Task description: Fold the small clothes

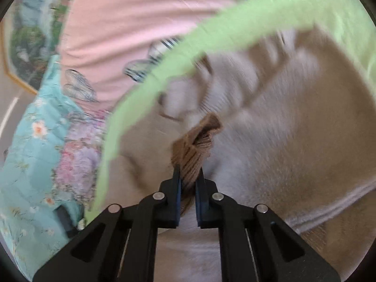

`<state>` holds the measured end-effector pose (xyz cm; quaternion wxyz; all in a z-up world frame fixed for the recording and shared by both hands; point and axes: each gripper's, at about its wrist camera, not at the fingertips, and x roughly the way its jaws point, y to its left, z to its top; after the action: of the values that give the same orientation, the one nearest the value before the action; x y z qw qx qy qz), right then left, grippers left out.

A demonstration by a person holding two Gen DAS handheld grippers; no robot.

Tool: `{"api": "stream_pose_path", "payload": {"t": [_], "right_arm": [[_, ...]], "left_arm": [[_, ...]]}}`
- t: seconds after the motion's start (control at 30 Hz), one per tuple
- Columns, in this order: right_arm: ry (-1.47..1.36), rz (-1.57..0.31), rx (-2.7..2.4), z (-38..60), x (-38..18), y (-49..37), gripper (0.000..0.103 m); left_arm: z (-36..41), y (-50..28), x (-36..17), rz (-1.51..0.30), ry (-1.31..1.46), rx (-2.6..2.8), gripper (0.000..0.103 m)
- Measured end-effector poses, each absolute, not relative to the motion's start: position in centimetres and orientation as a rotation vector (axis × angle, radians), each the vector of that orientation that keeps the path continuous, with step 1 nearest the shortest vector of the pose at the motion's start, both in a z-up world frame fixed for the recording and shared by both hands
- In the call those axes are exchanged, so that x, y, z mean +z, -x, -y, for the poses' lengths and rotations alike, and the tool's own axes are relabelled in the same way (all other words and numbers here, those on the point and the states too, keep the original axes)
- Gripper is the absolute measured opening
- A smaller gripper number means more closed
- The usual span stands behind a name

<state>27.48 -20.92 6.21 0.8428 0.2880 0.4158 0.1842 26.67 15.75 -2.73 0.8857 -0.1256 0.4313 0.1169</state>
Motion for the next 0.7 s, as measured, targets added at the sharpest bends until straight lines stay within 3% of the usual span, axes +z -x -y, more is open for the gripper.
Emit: {"api": "stream_pose_path", "payload": {"t": [0.13, 0.33, 0.5, 0.7], "right_arm": [[-0.642, -0.731, 0.3, 26.7, 10.0, -25.9, 0.01], [-0.627, -0.893, 0.182, 29.8, 4.8, -26.5, 0.01], [-0.61, -0.845, 0.214, 29.5, 5.5, -25.5, 0.01], [-0.506, -0.936, 0.159, 29.1, 3.7, -25.4, 0.01]], "left_arm": [[-15.8, -25.7, -2.8, -0.875, 0.312, 0.238, 0.058], [-15.2, -24.1, -2.6, -0.851, 0.327, 0.264, 0.058], [-16.3, -23.7, -3.0, -0.86, 0.385, 0.254, 0.058], [-16.3, -23.9, -3.1, -0.88, 0.388, 0.228, 0.059]]}}
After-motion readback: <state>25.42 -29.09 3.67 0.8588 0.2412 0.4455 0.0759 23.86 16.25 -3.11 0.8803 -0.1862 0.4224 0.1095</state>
